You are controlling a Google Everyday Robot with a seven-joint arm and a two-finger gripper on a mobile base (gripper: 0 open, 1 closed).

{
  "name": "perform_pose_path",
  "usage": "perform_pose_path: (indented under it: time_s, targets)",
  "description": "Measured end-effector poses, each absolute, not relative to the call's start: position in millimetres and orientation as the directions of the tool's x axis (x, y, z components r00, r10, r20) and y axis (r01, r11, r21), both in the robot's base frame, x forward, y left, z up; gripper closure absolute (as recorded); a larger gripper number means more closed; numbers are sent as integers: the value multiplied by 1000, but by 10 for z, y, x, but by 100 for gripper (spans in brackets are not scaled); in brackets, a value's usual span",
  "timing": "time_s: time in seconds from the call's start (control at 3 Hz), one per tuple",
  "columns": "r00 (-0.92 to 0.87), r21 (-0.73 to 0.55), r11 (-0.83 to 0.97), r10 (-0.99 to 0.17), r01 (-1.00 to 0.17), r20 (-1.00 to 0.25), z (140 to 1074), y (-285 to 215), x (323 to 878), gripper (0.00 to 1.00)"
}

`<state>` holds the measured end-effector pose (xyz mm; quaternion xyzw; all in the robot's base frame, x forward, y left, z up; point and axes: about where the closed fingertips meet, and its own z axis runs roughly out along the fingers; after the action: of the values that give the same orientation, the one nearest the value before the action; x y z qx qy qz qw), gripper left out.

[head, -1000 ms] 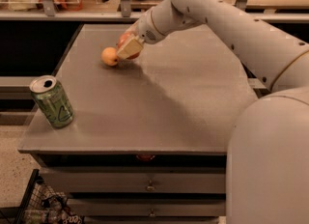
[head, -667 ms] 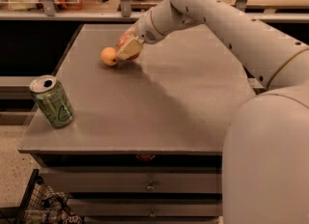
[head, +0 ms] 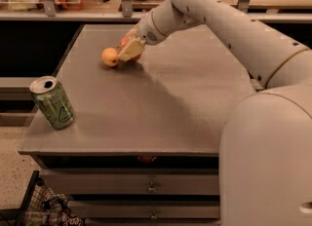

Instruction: Move apple near orange

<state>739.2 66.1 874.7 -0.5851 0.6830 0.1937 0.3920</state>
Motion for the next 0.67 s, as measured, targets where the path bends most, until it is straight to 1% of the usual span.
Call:
perform_pose_path:
  time_s: [0.33, 0.67]
  targets:
    - [-7, -188, 231, -649, -955, -760, 8729, 669, 7392, 13]
    - [-1, -179, 210, -651, -961, -759, 8712, 696, 7385, 0]
